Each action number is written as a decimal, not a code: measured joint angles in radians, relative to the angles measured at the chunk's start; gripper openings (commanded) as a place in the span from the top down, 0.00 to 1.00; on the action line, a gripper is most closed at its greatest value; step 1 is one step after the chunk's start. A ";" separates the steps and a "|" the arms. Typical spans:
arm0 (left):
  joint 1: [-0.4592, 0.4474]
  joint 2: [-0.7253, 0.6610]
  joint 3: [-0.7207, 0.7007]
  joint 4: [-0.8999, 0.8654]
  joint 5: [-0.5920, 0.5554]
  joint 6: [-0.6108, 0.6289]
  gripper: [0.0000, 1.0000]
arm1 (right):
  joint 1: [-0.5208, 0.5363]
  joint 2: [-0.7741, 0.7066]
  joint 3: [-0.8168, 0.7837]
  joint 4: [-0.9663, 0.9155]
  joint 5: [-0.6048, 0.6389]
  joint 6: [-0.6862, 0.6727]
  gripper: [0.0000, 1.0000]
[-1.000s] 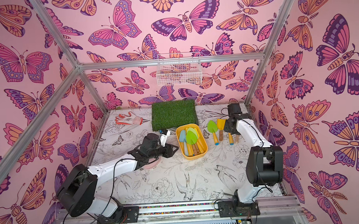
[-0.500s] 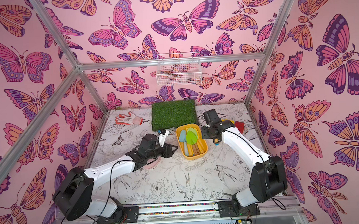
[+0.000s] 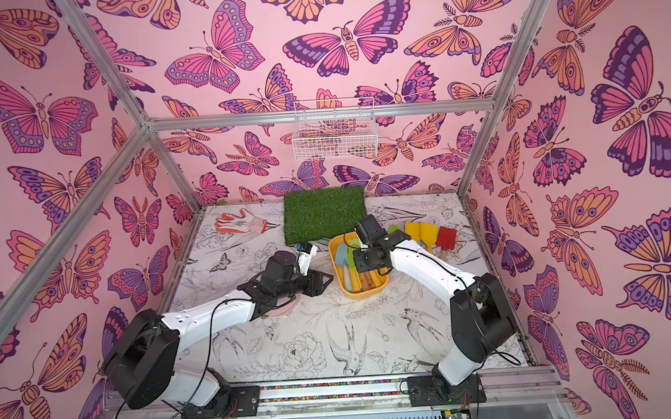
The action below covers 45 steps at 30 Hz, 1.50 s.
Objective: Take the shovel out of the storage box
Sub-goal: Pick up the shovel from the storage box.
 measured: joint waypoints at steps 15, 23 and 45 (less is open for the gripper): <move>-0.001 0.027 0.001 0.000 0.001 0.000 0.42 | 0.000 0.069 -0.019 0.035 -0.035 0.008 0.52; -0.007 0.027 0.001 0.000 0.001 0.000 0.42 | 0.000 0.172 -0.014 0.010 -0.037 0.011 0.54; -0.007 0.027 0.002 0.000 0.000 0.000 0.42 | 0.000 0.168 0.000 -0.006 -0.039 0.029 0.85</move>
